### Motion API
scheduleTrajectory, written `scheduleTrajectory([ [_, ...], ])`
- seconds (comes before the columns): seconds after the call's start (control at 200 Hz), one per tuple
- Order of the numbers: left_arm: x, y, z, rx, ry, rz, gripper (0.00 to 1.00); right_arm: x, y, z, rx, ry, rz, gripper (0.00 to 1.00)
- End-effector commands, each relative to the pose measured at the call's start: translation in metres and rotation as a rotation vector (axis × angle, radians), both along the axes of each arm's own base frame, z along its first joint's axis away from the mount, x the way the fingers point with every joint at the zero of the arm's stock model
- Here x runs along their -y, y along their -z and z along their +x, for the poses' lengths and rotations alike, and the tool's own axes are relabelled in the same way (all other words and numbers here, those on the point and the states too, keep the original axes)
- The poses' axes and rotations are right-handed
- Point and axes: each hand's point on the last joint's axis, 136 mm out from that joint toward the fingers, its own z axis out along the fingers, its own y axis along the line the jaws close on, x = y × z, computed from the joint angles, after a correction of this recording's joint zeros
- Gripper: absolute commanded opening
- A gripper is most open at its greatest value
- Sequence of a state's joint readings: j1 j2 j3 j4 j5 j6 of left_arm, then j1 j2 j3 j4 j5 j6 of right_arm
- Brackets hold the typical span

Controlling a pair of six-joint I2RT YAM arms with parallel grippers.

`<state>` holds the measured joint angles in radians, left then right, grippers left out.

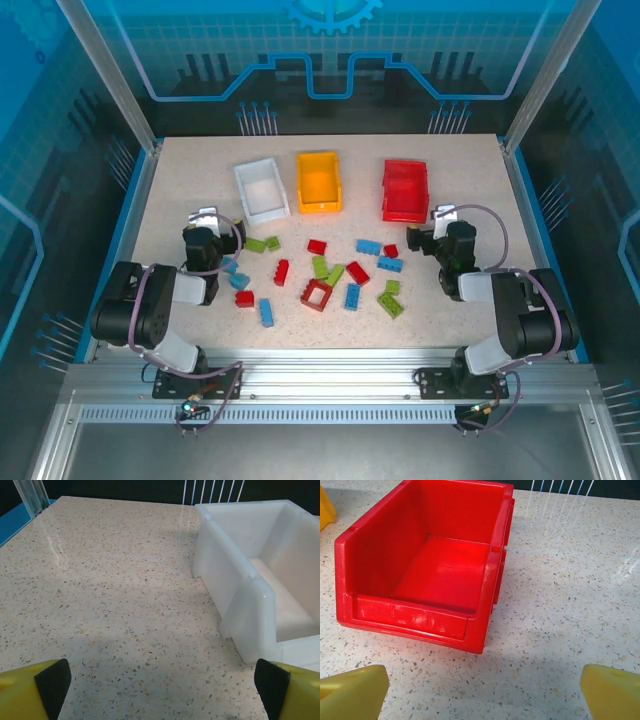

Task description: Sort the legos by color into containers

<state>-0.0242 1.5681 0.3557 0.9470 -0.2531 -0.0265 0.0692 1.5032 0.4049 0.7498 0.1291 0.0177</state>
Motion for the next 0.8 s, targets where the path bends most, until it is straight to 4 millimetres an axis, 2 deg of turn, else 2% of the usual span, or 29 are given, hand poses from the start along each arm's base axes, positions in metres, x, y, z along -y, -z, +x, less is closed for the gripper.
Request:
scheduleTrajectory([
  [0.0, 0.003, -0.01, 0.003, 0.027, 0.011, -0.007, 0.99, 0.002, -0.012, 0.007, 0.043, 0.005, 0.004, 1.0],
  [0.735, 0.003, -0.01, 0.003, 0.026, 0.011, -0.008, 0.99, 0.002, -0.012, 0.006, 0.041, 0.004, 0.003, 1.0],
  [0.795, 0.0, -0.025, -0.006, 0.098, -0.01, 0.005, 0.99, 0.005, -0.017, 0.007, 0.049, 0.02, 0.002, 1.0],
])
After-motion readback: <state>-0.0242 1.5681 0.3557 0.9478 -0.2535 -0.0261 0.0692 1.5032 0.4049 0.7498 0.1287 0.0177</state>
